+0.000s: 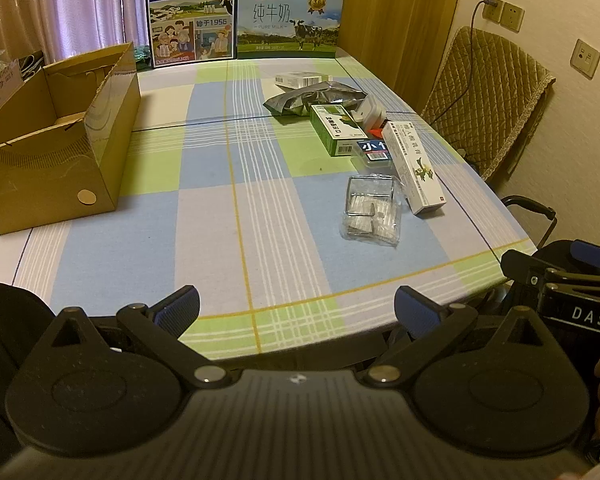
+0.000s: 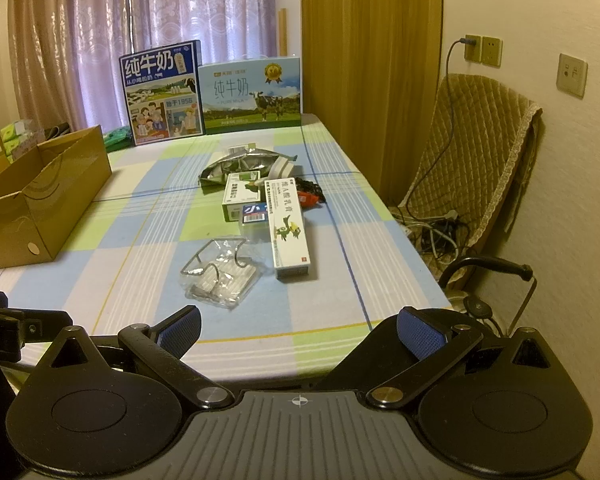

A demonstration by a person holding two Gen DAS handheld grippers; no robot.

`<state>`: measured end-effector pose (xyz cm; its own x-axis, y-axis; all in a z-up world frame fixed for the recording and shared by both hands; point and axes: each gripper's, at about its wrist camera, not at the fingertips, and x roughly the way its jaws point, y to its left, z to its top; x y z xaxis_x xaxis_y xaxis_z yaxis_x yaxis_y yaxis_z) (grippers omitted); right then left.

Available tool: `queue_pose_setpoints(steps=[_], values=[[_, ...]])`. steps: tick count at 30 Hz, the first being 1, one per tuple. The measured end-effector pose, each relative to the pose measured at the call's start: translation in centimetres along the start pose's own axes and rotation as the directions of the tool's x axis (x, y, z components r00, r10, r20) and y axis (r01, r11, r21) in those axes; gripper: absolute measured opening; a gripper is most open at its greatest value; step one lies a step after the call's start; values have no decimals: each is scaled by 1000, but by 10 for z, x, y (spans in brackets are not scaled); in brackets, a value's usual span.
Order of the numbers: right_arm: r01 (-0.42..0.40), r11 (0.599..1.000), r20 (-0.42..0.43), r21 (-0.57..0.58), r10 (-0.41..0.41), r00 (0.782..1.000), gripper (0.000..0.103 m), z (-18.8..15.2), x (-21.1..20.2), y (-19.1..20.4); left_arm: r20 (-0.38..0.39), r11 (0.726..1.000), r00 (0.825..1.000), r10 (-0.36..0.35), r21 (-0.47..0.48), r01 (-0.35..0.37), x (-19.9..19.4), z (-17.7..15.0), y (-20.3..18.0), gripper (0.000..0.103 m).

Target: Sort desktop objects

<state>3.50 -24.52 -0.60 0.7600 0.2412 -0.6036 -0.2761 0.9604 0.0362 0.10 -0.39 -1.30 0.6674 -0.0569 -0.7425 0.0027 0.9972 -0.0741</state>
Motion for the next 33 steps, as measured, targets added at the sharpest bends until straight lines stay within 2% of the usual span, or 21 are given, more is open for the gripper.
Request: queue_pose_setpoints(steps=[10,14,17,25,28,33], values=[[-5,1000,-7,22,5,1000,101,2,0,-4,-6,1000,1000,-13,2,13,1,2,0,102],[-19,998,-5,66,20,1000,101,8,-2,-10,-15,999,999,-45,-9,45,2,9,1,102],[-34,997,28,68,32,999,101,16,-3,-12,-14,997,997,-73,3,73,6,18,-2,102],[-22,999,167,-24,26,986,101,44,10,-20,-2,984,987,-162,77,162,44,48,-16,102],[-1,999,134,-52,8,991,101,54,25,-22,-17,977,983,-184,103,185,65,53,-21,102],[-31,999,77,-39,34,996,101,62,51,-25,-35,971,981,-192,137,195,98,55,-28,101]])
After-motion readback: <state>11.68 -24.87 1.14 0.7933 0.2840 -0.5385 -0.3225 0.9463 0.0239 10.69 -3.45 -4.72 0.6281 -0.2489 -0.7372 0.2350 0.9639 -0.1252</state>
